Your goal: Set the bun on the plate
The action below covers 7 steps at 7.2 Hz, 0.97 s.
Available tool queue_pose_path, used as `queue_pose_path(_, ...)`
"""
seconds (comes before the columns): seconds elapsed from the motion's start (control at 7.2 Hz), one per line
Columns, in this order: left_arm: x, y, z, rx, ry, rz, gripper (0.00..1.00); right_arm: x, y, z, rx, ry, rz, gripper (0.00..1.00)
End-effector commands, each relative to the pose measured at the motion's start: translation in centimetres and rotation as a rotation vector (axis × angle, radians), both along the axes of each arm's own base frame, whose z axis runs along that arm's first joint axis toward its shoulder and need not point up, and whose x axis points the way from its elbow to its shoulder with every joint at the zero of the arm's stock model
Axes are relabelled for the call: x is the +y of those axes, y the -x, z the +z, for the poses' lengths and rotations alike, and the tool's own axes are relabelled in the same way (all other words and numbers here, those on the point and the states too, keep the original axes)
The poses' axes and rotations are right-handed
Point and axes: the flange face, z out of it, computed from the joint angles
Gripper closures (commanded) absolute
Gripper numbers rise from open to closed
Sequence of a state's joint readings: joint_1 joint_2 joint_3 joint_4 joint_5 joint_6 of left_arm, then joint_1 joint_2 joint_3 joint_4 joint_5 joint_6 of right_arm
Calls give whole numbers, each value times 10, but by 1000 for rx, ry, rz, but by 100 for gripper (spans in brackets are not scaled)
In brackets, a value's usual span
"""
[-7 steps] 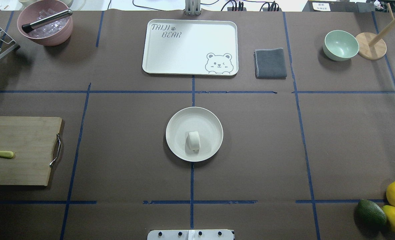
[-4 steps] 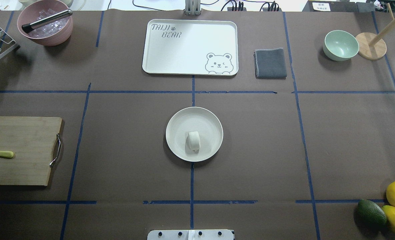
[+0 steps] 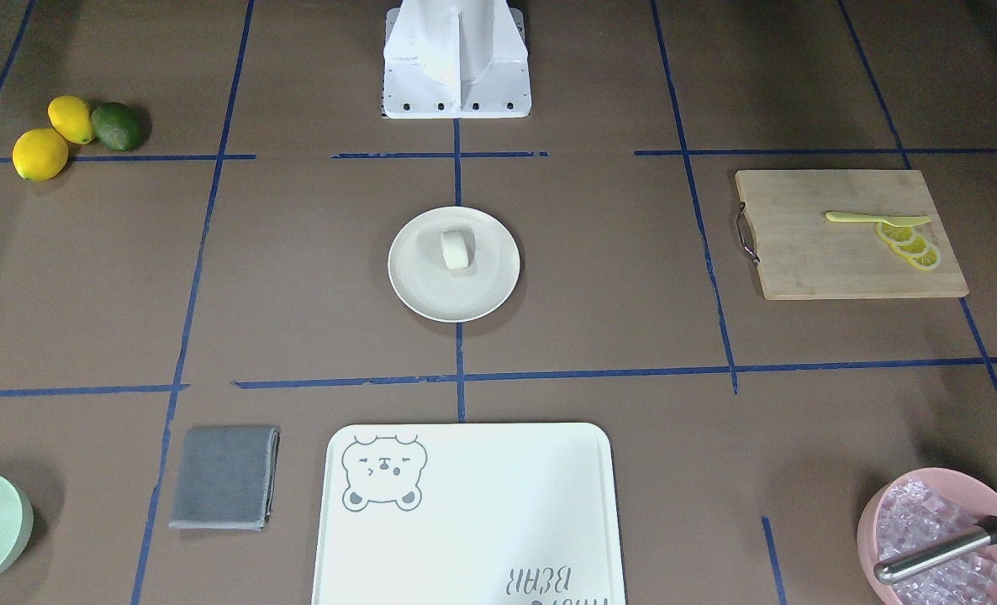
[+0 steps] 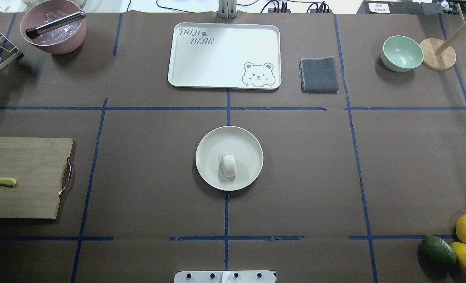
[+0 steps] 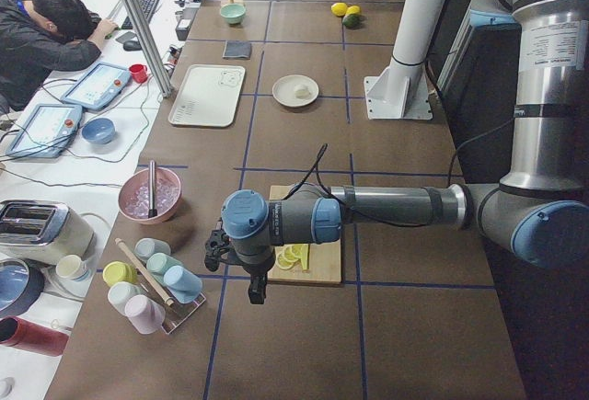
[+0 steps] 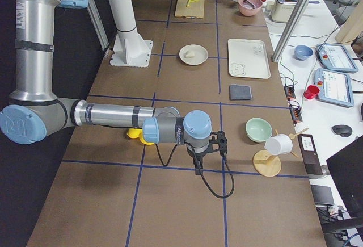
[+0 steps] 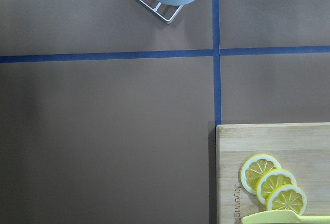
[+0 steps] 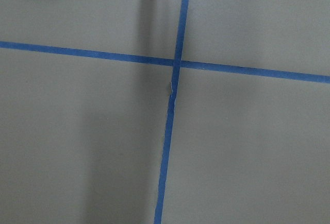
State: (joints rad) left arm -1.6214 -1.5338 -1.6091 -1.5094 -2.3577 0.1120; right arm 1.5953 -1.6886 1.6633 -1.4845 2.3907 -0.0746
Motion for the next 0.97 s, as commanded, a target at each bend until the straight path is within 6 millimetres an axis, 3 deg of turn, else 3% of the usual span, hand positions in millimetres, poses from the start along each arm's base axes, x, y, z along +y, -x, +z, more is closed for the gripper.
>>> queue_pose_path(0.0, 0, 0, 0, 0, 0, 0, 0, 3, 0, 2, 4, 50, 46, 0)
queue_pose_path(0.83, 0, 0, 0, 0, 1, -1, 0, 3, 0, -1, 3, 36, 46, 0)
